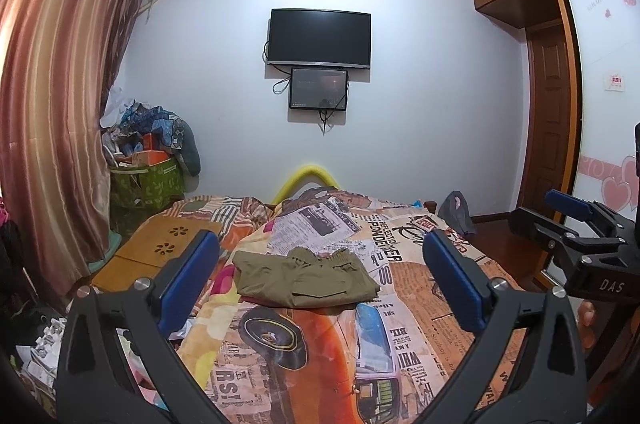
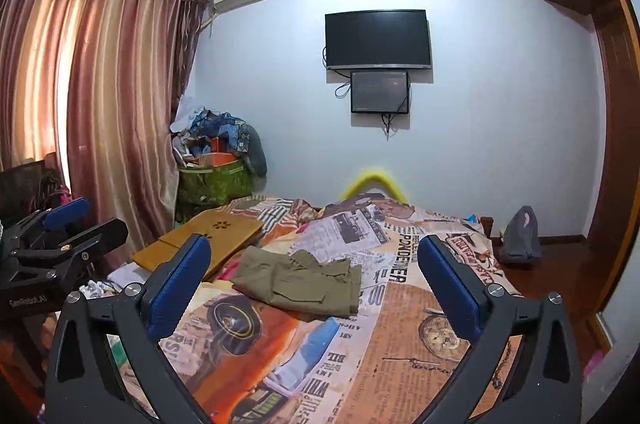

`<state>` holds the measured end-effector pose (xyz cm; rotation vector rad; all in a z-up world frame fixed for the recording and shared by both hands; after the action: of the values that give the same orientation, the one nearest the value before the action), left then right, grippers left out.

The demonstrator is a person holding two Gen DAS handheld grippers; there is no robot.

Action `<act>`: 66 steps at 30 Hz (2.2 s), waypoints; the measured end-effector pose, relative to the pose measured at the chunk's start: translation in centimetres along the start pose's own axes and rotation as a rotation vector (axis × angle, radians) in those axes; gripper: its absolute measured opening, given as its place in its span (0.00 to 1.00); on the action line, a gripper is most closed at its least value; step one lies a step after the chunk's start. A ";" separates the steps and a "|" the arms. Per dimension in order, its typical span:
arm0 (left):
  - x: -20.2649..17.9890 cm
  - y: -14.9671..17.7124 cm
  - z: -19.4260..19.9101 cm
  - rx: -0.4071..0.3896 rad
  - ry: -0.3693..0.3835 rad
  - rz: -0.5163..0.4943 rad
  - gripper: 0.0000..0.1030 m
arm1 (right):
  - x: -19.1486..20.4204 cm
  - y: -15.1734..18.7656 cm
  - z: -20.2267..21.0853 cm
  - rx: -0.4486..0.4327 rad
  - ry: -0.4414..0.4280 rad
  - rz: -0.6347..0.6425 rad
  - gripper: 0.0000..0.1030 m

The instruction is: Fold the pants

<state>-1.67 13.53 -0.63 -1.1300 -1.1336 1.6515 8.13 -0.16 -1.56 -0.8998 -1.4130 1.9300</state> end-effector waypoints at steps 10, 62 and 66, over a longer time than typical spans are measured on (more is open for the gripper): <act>0.1 0.6 -0.8 0.015 -0.003 0.004 1.00 | -0.3 0.1 0.4 0.003 0.001 -0.012 1.00; 0.5 0.8 -0.9 0.040 0.029 0.006 1.00 | -0.2 0.2 0.8 -0.004 0.006 -0.030 1.00; 0.6 0.7 -0.9 0.041 0.029 0.008 1.00 | -0.1 0.1 0.7 -0.002 0.004 -0.028 1.00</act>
<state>-1.06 14.12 -1.60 -1.1307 -1.0736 1.6520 7.59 -0.65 -1.50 -0.8804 -1.4178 1.9055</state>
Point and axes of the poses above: each gripper's, at about its wrist camera, not at the fingertips, and z roughly against the way its jaws point, x to its left, y to its underside, the point moved 2 cm from there along -z, roughly the way its jaws point, and after that the axes turned 11 degrees about z, right-handed, at the moved point
